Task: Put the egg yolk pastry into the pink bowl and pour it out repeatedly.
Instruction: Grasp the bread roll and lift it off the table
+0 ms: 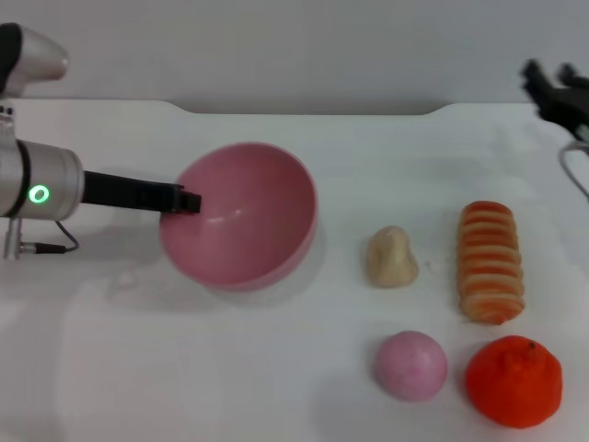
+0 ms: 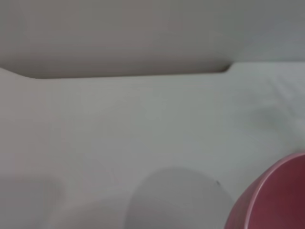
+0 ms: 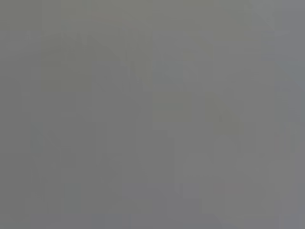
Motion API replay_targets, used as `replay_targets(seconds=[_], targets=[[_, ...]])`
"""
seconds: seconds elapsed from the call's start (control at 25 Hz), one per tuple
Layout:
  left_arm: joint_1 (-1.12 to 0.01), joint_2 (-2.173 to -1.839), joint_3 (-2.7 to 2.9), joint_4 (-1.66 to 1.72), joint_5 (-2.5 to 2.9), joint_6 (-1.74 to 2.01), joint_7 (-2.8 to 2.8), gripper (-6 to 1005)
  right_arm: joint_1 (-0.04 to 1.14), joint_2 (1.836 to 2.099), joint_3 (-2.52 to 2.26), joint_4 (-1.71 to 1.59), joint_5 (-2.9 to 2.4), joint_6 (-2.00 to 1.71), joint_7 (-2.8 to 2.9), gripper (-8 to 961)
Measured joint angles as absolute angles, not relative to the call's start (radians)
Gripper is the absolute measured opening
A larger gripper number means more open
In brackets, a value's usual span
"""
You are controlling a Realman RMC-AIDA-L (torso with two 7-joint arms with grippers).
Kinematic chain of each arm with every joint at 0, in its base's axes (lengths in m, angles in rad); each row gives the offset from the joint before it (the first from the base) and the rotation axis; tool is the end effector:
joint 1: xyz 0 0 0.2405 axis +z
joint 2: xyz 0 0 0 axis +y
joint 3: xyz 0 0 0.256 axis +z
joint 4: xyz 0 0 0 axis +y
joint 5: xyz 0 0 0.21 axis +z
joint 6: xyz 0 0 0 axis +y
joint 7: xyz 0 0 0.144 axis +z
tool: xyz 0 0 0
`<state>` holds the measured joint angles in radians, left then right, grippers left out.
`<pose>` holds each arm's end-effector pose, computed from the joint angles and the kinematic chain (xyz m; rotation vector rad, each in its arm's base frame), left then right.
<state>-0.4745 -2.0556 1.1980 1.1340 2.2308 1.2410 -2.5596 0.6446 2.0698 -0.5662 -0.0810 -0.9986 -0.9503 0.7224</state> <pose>-0.2329 0.3702 0.0102 -2.3481 -1.3849 -0.1767 0.3114 0.3965 -0.0016 -1.6552 0.8888 0.8474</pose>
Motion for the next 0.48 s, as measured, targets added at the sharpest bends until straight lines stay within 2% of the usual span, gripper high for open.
replay_targets(seconds=[0.28, 0.48], targets=[[-0.463, -2.053, 1.153, 1.136, 2.232, 1.241, -2.565, -1, 0.698, 2.063, -0.796, -0.410, -1.538, -0.882, 1.521, 564], [-0.463, -2.050, 1.129, 1.138, 2.238, 1.246, -2.571, -2, 0.725, 2.049, -0.845, -0.694, -2.049, -1.069, 2.116, 565]])
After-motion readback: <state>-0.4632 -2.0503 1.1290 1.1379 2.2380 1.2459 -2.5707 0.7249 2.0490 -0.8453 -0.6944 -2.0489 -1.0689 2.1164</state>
